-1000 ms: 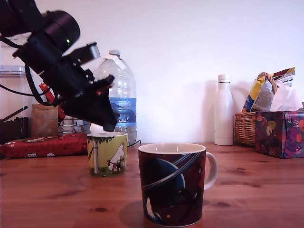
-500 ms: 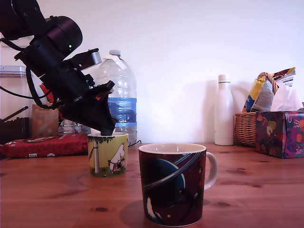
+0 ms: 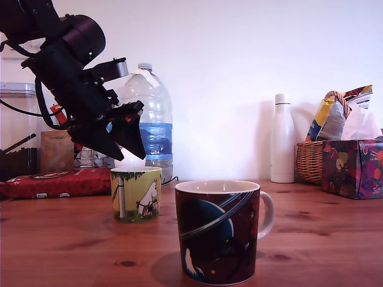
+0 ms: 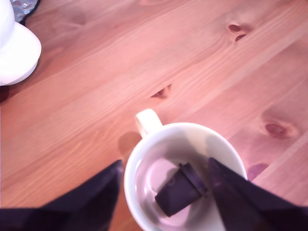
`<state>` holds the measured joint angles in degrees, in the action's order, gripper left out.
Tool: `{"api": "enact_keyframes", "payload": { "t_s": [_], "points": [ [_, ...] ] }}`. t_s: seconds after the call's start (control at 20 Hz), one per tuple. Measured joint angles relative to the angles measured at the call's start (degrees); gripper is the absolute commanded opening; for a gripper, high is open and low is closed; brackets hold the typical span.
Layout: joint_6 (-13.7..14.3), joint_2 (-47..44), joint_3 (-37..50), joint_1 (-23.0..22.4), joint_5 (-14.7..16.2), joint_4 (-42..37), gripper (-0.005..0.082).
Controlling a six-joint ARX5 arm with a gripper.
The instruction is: Pick up the coffee capsules from the table one by one and drop them inside the nearest coffee cup
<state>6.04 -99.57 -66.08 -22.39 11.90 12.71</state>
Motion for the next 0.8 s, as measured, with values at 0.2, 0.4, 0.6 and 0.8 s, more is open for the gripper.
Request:
{"api": "enact_keyframes", "payload": {
  "t_s": [0.2, 0.4, 0.6, 0.8],
  "points": [
    [-0.02, 0.0, -0.5, 0.0, 0.0, 1.14, 0.0546],
    [-0.02, 0.35, -1.25, 0.0, 0.04, 3.23, -0.0003],
    [-0.02, 5.77, -1.25, 0.0, 0.07, 3.63, -0.0021],
    [-0.04, 13.75, -1.27, 0.74, 0.13, 4.02, -0.0021]
  ]
}}
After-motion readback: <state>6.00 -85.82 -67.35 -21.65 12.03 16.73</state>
